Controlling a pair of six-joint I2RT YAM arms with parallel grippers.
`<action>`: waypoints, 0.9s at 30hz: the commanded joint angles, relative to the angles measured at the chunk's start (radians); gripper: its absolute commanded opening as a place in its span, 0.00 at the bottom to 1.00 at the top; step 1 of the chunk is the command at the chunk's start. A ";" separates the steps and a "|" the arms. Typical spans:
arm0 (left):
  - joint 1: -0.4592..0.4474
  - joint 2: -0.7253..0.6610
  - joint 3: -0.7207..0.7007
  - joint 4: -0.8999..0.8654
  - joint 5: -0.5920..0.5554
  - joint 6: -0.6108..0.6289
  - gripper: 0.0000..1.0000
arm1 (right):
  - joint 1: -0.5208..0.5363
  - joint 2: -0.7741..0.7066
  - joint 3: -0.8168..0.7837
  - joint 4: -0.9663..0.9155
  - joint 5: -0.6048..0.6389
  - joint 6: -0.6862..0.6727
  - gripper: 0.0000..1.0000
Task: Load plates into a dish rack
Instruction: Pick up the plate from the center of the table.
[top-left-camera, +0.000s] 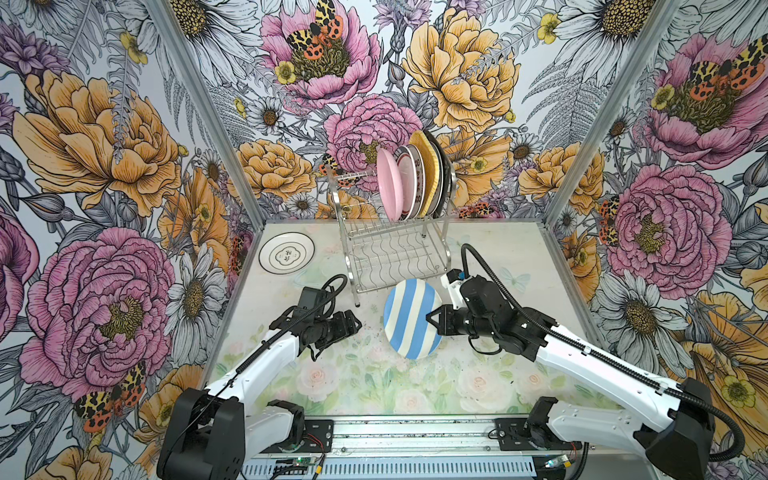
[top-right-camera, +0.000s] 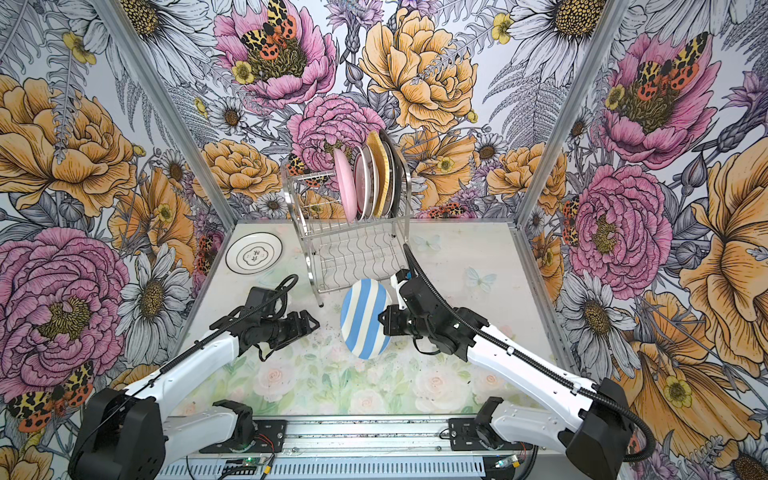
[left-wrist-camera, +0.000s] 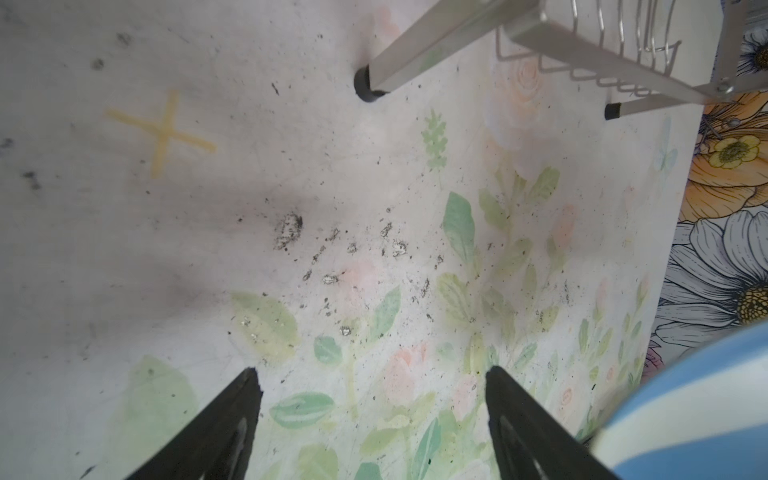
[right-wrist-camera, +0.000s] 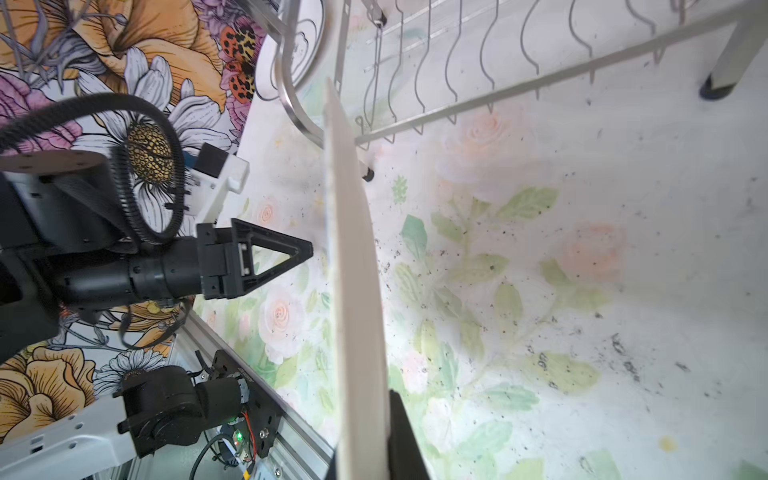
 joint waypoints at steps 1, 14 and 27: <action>0.013 -0.003 0.027 0.010 -0.025 0.035 0.87 | 0.023 -0.025 0.123 -0.121 0.133 -0.063 0.00; 0.044 -0.044 0.023 0.010 -0.022 0.030 0.93 | 0.115 0.044 0.439 -0.259 0.343 -0.165 0.00; 0.052 -0.037 0.031 0.016 -0.014 0.032 0.94 | 0.199 0.205 0.785 -0.311 0.462 -0.300 0.00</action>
